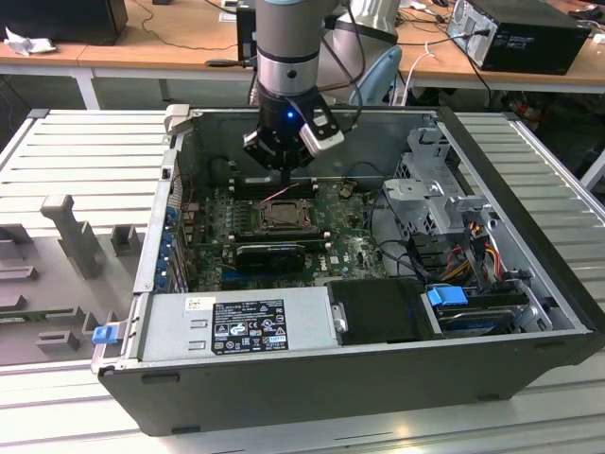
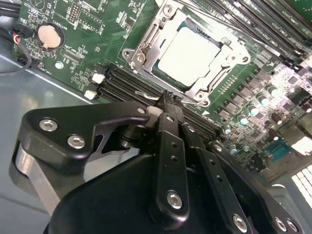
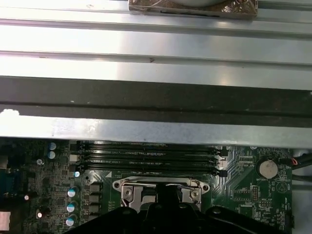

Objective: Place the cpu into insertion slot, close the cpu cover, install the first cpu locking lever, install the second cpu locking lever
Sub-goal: 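Install the first cpu locking lever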

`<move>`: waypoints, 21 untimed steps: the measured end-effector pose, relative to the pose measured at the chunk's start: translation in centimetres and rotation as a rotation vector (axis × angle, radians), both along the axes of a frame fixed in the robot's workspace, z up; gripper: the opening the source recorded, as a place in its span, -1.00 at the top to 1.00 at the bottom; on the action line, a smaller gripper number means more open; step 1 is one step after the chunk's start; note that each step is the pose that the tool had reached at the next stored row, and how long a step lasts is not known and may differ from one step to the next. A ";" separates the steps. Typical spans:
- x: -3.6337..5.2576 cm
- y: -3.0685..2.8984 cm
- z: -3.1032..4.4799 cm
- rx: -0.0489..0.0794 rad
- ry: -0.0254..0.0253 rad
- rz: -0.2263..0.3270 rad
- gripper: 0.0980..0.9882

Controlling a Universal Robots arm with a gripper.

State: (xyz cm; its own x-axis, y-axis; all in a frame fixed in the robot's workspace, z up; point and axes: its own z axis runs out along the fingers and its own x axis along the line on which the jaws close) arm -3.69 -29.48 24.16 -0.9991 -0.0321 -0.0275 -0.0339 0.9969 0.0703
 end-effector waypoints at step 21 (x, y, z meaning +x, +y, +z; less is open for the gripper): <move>1.07 1.34 -2.20 -0.003 0.0001 0.028 0.98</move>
